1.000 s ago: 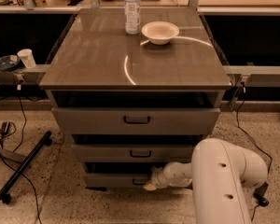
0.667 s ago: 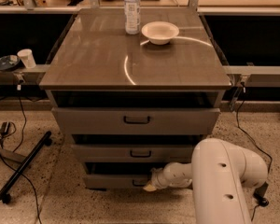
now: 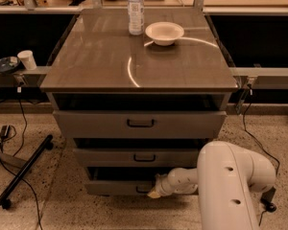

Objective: Open bottom drawer

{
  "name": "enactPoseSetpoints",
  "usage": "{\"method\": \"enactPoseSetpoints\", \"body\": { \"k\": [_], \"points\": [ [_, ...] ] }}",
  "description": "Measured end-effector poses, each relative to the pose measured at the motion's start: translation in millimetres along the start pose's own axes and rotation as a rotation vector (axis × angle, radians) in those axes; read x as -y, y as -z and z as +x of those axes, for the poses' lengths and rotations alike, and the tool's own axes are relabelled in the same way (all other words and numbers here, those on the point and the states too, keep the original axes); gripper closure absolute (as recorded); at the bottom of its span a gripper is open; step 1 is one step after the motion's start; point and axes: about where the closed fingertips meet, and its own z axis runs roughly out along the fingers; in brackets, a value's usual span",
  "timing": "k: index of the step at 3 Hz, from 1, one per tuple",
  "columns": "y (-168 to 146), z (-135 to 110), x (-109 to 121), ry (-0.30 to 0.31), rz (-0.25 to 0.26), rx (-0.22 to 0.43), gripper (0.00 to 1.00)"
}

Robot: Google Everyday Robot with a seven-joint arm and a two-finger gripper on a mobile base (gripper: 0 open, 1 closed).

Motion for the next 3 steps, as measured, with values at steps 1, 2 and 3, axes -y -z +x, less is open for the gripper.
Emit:
{"method": "enactPoseSetpoints", "body": {
  "k": [1, 2, 3],
  "points": [
    [0.9, 0.1, 0.2, 0.0, 0.0, 0.0, 1.0],
    [4.8, 10.2, -14.9, -0.012, 0.006, -0.003, 1.0],
    [9.3, 11.4, -19.4, -0.016, 0.008, -0.005, 1.0]
  ]
}}
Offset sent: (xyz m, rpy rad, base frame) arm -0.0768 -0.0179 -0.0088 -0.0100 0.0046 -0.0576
